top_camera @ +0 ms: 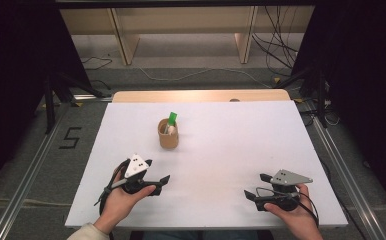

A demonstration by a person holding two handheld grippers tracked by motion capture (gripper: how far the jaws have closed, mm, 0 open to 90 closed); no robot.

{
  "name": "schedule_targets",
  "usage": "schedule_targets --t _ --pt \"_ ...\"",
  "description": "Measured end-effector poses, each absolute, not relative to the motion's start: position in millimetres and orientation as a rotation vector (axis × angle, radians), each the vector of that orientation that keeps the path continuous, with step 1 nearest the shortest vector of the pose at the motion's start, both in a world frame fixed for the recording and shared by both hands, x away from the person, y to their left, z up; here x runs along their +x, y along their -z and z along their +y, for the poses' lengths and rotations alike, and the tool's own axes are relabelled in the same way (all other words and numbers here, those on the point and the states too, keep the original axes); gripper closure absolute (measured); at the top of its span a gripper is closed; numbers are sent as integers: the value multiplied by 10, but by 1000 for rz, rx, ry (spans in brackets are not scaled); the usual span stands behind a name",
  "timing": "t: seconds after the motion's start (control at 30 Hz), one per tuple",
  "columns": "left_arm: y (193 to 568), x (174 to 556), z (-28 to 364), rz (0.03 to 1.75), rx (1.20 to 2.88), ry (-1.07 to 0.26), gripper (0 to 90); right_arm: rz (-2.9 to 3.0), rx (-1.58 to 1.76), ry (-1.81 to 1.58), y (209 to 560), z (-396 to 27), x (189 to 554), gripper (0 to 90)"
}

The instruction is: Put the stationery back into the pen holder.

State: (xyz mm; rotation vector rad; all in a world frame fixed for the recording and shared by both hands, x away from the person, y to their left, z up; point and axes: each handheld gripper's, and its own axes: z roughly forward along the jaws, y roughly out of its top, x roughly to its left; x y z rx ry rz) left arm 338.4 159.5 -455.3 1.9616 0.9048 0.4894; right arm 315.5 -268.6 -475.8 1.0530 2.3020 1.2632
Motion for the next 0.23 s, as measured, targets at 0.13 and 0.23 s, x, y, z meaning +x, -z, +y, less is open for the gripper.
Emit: schedule_targets --t 0.13,0.23 --pt "4599 3327 1561 883 1985 -477 174 2302 1050 -1269 4761 -2683 3158 166" --pt "4611 3314 1465 871 1987 -463 173 2304 1050 -1265 4759 -2685 3157 166"
